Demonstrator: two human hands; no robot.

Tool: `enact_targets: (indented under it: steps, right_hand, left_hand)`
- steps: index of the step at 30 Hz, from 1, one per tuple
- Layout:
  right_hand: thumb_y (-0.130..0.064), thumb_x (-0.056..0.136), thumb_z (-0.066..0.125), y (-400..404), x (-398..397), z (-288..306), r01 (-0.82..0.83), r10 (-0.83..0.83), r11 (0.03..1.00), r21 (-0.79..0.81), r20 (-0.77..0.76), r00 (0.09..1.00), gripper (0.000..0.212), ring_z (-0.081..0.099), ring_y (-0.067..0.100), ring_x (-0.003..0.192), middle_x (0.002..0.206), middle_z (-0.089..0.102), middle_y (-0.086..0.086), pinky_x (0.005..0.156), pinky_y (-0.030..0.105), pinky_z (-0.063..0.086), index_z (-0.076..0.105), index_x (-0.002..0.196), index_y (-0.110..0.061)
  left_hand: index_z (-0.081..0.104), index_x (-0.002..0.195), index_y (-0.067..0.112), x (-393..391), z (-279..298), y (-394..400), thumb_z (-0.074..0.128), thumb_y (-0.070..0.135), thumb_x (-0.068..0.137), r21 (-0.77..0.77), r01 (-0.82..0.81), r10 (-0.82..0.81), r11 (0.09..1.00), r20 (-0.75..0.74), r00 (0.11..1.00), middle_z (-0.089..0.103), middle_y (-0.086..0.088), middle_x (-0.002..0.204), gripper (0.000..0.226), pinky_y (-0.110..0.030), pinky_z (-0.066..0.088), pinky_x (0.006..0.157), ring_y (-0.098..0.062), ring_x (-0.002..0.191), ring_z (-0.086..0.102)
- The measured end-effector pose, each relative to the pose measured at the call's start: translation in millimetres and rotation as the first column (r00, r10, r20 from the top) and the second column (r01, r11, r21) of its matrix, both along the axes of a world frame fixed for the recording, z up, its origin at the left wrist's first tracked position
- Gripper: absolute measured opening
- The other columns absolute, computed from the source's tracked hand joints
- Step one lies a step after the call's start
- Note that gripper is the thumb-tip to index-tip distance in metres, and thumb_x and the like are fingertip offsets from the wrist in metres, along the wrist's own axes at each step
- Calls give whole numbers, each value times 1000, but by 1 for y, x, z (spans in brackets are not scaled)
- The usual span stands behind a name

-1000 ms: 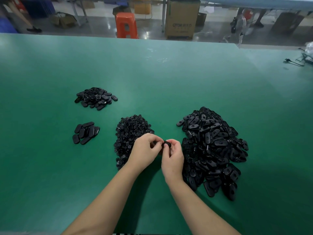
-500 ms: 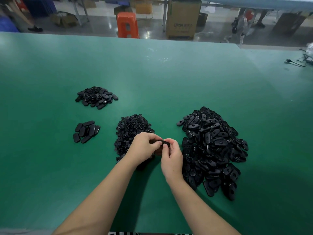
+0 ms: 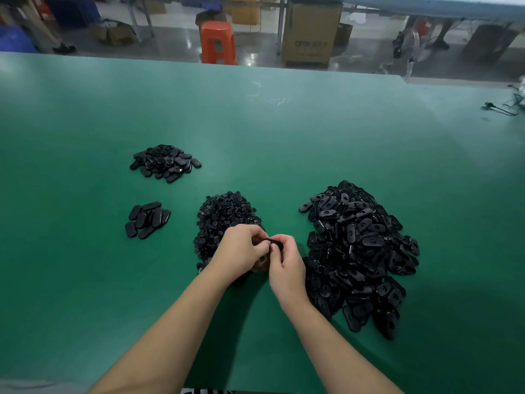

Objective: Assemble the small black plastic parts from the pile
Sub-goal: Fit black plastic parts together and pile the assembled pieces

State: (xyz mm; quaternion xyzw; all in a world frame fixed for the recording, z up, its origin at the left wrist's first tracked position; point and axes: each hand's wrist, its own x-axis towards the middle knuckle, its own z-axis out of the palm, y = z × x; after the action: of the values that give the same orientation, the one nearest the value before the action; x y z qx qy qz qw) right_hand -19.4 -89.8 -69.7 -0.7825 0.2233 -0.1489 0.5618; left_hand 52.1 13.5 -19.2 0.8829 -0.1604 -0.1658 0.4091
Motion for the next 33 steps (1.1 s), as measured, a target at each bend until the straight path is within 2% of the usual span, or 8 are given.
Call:
enact_targets:
  steps: [5,11,17,24,27,30,33]
  right_hand:
    - [-13,102,50,1,-1,0,0,0,1000,28,-3,1000,13,64,21,94,100,67,-3,86,48,51,56,106,-25]
    - [-12,102,50,0,-1,-1,16,-16,999,50,2,1000,19,64,15,95,99,67,-8,87,45,53,55,103,-31]
    - [-14,101,54,0,-2,-2,28,-32,996,87,36,999,14,64,11,92,97,67,-7,83,40,54,57,102,-28]
    - [-15,102,53,0,-1,-5,15,-19,997,78,58,998,17,62,14,81,91,66,-5,75,39,53,54,99,-32]
    - [-13,104,46,2,0,-6,-7,2,997,76,63,998,18,59,21,81,92,63,0,76,52,51,52,104,-30]
    - [-14,103,42,4,0,-5,16,-26,994,110,90,996,22,56,24,87,97,58,3,81,58,48,50,109,-33]
    - [-33,95,45,5,-2,-3,48,-64,990,132,119,991,19,55,23,85,93,55,2,79,56,48,48,107,-47]
  left_hand:
    - [70,85,17,-1,4,-2,66,11,91,-13,1,-2,1000,-41,999,69,7,55,10,-23,55,48,-12,47,68]
    - [68,84,17,-6,2,-7,68,15,89,-3,-16,16,1000,-2,1000,72,1,66,5,-36,62,64,-15,56,70]
    - [71,91,19,-1,6,1,59,12,97,4,89,-89,996,-1,996,66,14,52,15,-21,54,51,-9,46,66]
    - [72,90,19,1,6,4,62,15,95,-19,101,-101,995,14,995,67,8,53,12,-29,58,52,-14,46,67]
    - [70,90,20,2,6,4,66,17,94,-40,103,-102,994,15,995,70,3,64,6,-31,58,50,-17,46,67]
    - [73,103,24,3,4,1,64,24,95,98,149,-163,984,145,976,70,8,81,12,-27,56,62,-10,59,63]
    - [71,102,30,2,3,1,62,34,92,223,155,-220,962,304,927,63,11,94,14,-28,50,73,-9,84,60]
